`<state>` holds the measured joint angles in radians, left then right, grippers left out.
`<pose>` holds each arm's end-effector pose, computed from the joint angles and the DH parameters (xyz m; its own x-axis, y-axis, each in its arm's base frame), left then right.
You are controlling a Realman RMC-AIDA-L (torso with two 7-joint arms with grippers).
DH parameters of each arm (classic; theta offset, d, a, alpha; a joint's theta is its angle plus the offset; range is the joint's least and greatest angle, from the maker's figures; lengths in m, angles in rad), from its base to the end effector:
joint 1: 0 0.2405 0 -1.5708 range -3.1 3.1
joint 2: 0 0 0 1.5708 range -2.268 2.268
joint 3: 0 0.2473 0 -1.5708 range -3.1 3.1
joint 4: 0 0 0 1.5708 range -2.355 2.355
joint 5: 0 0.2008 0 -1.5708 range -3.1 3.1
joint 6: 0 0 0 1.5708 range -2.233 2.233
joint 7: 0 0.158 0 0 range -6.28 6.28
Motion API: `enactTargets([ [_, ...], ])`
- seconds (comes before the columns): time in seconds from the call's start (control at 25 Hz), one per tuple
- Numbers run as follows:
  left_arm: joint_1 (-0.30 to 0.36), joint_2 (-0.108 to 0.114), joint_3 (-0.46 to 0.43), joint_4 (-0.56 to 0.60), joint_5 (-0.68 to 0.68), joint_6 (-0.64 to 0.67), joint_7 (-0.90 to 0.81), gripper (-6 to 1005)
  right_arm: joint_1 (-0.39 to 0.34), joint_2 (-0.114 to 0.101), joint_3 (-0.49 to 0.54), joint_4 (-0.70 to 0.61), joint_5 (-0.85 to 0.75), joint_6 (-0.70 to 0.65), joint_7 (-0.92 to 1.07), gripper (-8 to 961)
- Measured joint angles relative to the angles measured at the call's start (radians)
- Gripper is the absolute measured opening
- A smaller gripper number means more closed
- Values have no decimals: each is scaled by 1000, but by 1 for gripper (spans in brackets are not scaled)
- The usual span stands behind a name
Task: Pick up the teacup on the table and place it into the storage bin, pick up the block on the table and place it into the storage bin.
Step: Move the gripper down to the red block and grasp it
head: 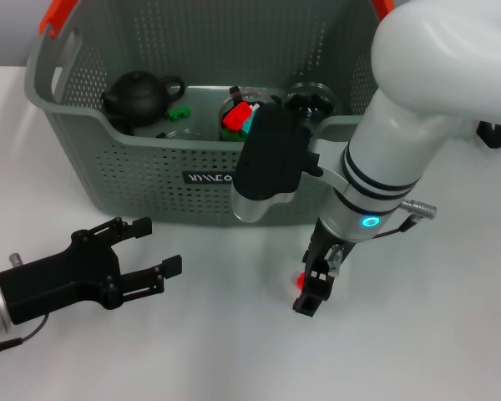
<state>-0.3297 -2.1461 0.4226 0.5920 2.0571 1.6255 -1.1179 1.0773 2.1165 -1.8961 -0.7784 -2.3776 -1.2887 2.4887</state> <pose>-0.3004 0.2572 -0.0160 0.7039 0.3281 0.6300 0.5751 -0.7839 -0.2342 0.1213 0.3423 -0.1289 0.7972 -0.2227 0.5611 -0.1601 -0.9742 -0.1591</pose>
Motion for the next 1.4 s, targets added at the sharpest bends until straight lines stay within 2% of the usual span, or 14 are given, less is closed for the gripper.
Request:
enactTargets([
  [0.24,0,-1,3,0,0,-5,-1,807,9,0,-1,-5,0,-12,117,781],
  [0.36,0,-1,3,0,0,-7,0,806,12,1,-1,5,-2,-3,144,722],
  [0.44,0,-1,4,0,0,-8,-1,806,13,1,-1,13,-1,6,149,683],
  [0.64,0,-1,4,0,0,-9,-2,805,13,1,-2,34,-1,33,150,684],
  [0.96,0,-2,5,0,0,-9,-3,804,11,2,-10,38,7,43,133,617],
  [1.16,0,-2,3,0,0,-9,-3,803,8,2,-17,38,9,50,129,402],
  [1.4,-3,-2,3,0,0,-9,-3,802,6,4,-28,38,9,60,122,408],
])
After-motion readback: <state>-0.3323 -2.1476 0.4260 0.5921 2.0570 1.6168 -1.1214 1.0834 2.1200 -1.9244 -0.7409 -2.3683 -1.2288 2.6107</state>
